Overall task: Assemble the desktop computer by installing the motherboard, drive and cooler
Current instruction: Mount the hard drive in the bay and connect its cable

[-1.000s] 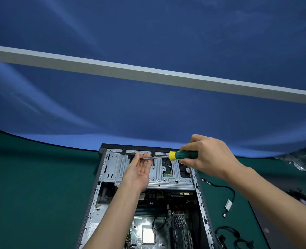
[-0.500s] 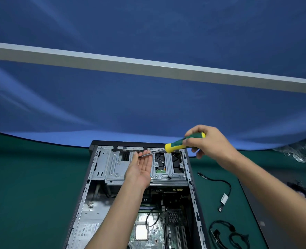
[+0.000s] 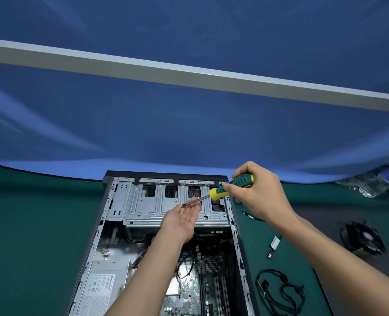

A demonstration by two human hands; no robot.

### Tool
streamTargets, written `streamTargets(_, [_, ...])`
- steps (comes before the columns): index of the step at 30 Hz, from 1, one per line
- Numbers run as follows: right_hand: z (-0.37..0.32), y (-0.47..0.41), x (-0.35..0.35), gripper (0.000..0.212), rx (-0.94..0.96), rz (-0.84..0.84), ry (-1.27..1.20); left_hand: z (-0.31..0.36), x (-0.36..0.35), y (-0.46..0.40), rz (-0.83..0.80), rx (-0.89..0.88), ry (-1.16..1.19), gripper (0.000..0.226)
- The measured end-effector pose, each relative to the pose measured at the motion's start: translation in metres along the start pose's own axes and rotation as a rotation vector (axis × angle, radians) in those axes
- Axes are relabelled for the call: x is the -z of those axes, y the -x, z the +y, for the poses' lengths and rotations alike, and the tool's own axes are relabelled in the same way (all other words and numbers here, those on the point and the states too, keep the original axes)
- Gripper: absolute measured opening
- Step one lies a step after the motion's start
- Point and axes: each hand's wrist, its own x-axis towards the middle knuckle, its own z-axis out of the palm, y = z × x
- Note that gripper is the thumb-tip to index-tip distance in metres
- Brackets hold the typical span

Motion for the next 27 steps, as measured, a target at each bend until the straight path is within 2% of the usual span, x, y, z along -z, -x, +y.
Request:
streamTargets(7, [0.000,0.000,-0.003,0.024,-0.003,-0.007,0.020,-0.002,0.010,-0.001,-0.059,0.093,-0.072,0.034])
streamTargets(14, [-0.002,-0.003,0.000,0.023,0.005,-0.008,0.002,0.003,0.028,-0.004,-0.084,0.105,-0.161,0.046])
streamTargets(17, [0.000,-0.007,0.002,0.022,-0.012,-0.013,0.026,0.004,0.037,-0.007,-0.051,0.104,-0.212,0.042])
streamTargets(23, [0.009,-0.014,0.000,0.022,-0.032,-0.047,0.084,-0.004,0.055,-0.019,0.141,0.119,-0.407,0.027])
streamTargets(27, [0.014,-0.019,-0.003,0.022,-0.037,-0.065,0.120,-0.008,0.055,-0.029,0.102,0.072,-0.431,0.030])
